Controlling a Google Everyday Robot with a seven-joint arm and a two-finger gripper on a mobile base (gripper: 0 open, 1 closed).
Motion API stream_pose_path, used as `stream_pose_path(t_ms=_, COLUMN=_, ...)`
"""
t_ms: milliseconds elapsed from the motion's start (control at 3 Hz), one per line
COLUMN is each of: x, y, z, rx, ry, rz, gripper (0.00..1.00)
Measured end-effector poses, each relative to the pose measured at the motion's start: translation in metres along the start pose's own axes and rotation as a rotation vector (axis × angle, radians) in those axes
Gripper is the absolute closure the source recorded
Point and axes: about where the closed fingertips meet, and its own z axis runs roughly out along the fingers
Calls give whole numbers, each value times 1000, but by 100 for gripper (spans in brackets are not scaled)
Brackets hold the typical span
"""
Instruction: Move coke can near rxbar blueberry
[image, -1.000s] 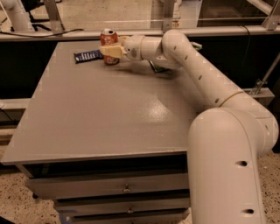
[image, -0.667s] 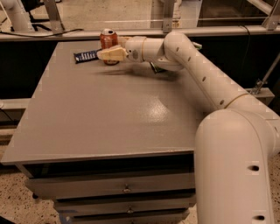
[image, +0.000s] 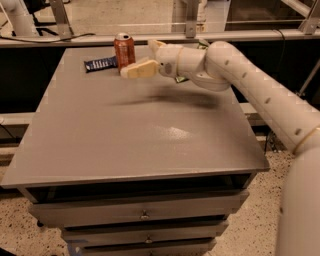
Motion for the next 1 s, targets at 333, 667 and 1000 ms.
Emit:
stream_pose_path(t_ms=333, x=0, y=40, z=-56, rx=16, ry=4, rz=-40, gripper=0)
stream_pose_path(t_ms=667, x=6, y=78, z=-114, rx=49, ry=21, rz=-79, gripper=0)
stream_pose_path(t_ms=1000, x=17, y=70, z=-166, rx=129, ry=39, rz=-71, gripper=0)
